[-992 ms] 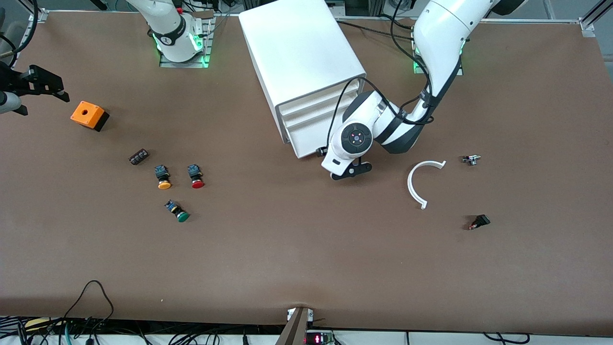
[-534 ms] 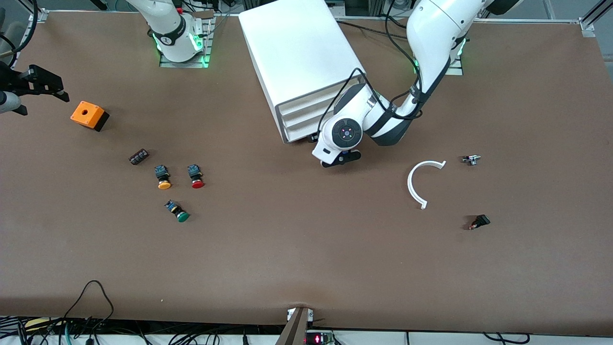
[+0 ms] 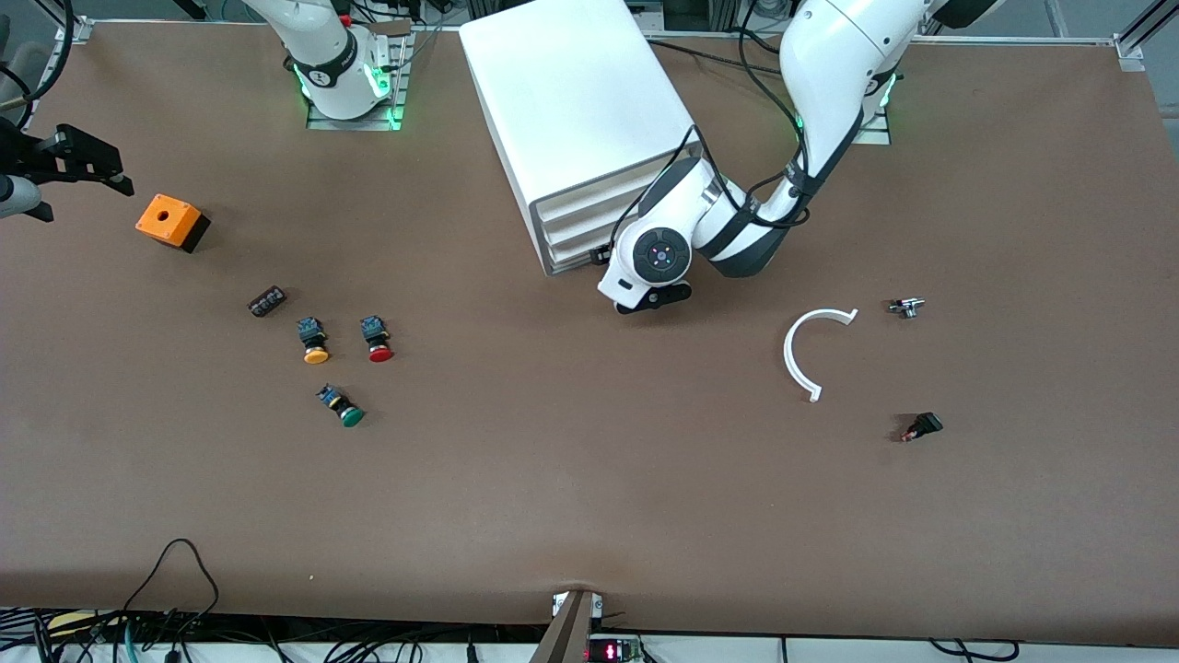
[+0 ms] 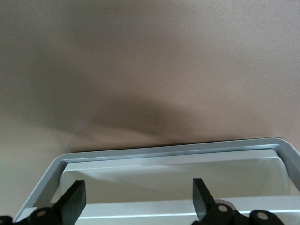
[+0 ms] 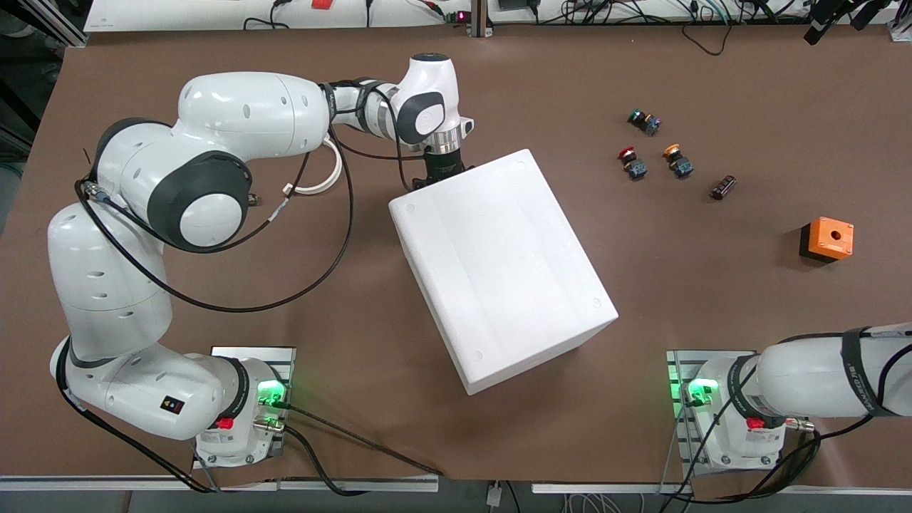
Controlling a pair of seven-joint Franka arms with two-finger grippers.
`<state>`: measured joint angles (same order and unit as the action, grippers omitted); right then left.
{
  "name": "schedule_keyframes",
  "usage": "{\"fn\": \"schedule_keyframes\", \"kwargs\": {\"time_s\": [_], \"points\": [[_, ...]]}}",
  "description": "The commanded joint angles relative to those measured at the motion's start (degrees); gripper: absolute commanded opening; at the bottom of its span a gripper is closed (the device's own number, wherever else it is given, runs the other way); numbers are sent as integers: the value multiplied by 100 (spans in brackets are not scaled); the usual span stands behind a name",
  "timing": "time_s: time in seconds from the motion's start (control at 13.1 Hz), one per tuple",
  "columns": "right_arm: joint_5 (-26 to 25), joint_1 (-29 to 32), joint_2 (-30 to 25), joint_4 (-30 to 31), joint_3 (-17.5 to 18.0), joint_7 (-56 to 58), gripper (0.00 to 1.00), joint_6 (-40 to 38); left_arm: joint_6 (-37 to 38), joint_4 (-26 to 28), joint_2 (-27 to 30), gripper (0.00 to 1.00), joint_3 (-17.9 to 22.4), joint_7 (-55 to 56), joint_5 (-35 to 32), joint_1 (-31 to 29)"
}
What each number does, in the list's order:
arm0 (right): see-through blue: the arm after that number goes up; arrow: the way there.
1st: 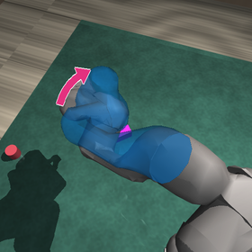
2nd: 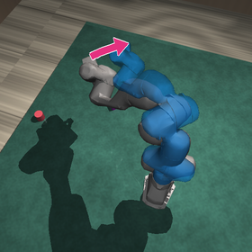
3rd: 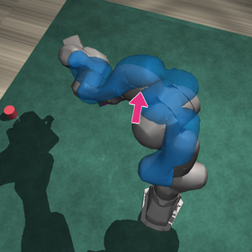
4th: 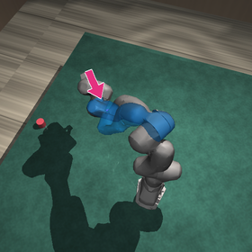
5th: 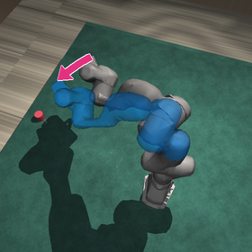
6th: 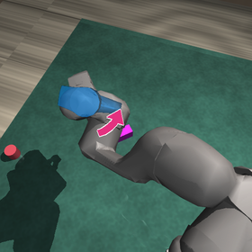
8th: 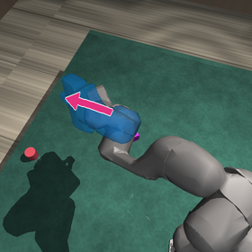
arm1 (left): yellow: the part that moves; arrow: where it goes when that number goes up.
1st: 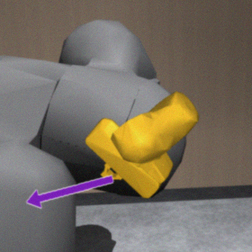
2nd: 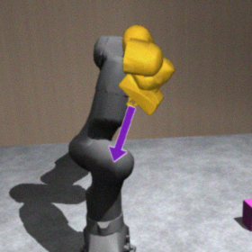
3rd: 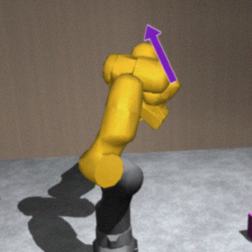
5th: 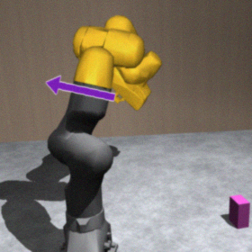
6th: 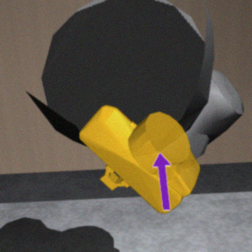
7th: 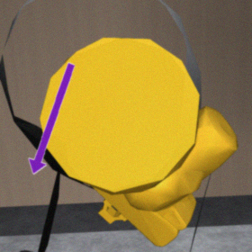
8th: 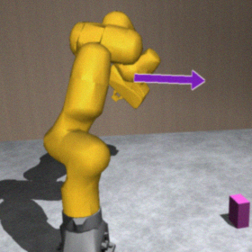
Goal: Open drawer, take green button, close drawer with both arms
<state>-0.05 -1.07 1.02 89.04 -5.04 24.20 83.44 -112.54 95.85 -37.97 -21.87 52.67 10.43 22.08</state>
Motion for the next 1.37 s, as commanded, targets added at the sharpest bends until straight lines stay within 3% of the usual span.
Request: {"fn": "schedule_keyframes", "kwargs": {"time_s": [0.0, 0.23, 0.53, 0.76, 1.07, 1.3], "points": [[67, -7, 13, -97, 21, 15, 100, -20, 144, 13, 237, 100, 16, -107, 91, -133], [84, 1, 13, -97, 12, 15, 100, -20, 519, -294, 404, 100, 95, -265, 47, -554], [93, -7, 13, -97, 21, 15, 100, -20, 1821, -997, 571, 100, 60, -1947, -1462, -1353], [93, -7, 13, -97, 21, 15, 100, -20, 1989, -1086, 877, 100, 86, -3260, -1536, -2127], [110, -7, 13, -97, 21, -11, 100, -20, 2113, -1164, 1476, 100, 78, -3980, -1527, -2804], [128, -51, 13, -106, 47, -564, 100, -20, 2087, -1139, 2019, 100, 427, -4554, -1518, -2780]]}}
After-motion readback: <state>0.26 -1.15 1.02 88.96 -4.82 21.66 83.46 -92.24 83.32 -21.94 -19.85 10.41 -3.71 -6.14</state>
